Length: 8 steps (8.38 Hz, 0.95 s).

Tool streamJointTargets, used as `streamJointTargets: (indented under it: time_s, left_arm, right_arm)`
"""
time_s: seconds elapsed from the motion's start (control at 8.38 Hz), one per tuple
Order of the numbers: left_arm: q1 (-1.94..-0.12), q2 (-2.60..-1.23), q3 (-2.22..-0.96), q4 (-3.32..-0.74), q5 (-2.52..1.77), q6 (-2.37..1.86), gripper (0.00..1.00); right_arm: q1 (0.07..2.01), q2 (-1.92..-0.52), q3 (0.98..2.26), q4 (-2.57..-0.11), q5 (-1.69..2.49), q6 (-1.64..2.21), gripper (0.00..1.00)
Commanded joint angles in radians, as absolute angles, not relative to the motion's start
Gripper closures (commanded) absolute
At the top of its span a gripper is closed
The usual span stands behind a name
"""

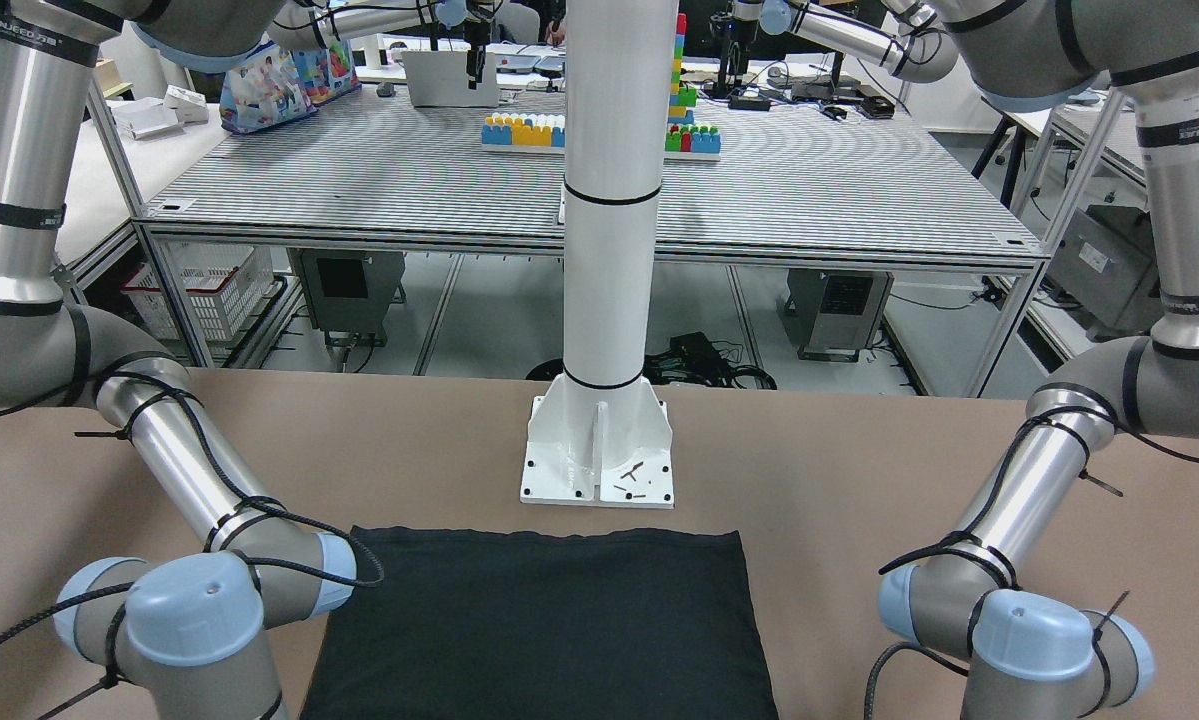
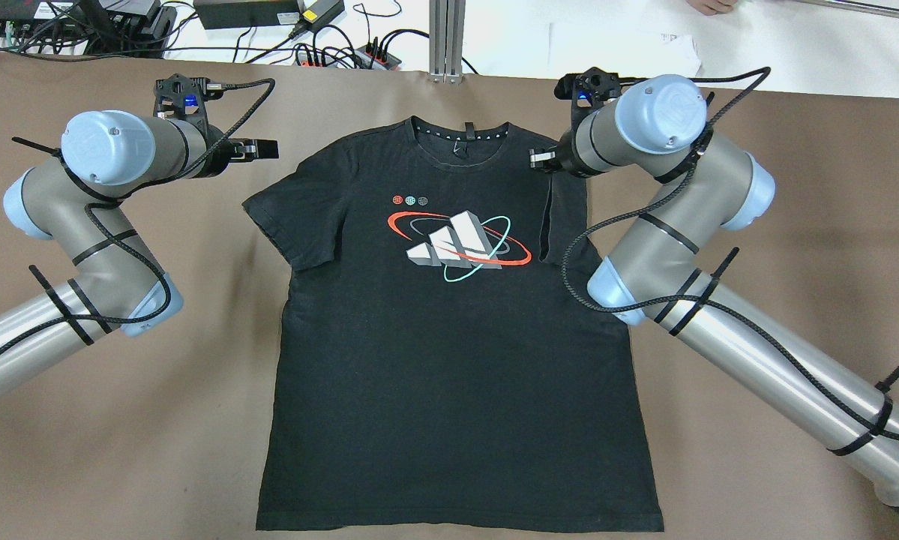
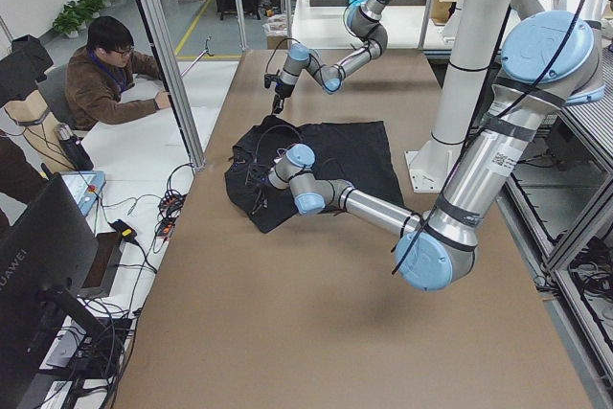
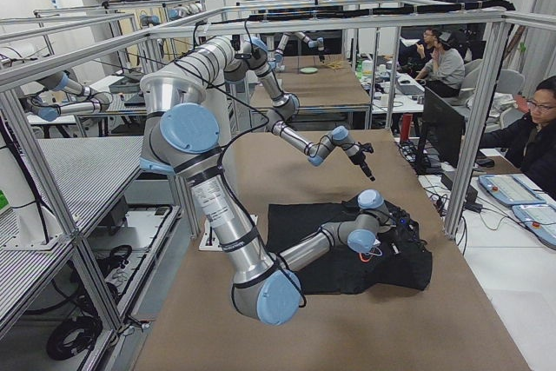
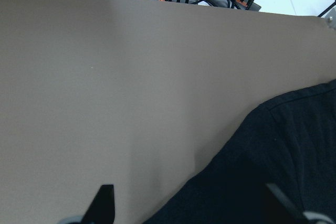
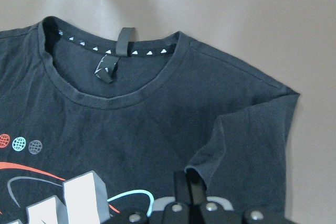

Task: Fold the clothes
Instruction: 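Grasp the sleeve nearest the right gripper and lift it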

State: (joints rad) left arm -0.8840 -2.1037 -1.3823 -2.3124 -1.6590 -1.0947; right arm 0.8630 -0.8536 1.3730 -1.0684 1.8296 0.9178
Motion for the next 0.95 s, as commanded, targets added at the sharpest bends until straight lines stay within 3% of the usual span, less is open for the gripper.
streamJointTargets:
  time_s: [0.0, 0.83]
  left_arm:
    - [-0.871, -2.108, -1.364, -2.318, -1.652, -1.094, 0.0]
    - [-0.807, -2.08, -1.35, -2.36, -1.622, -1.033, 0.0]
  right_arm:
    - [0.766, -0.77, 1.299, -1.069, 1.674, 0.931, 0.05]
    - [0.778, -0.767, 1.351, -1.072, 1.703, 0.971, 0.06]
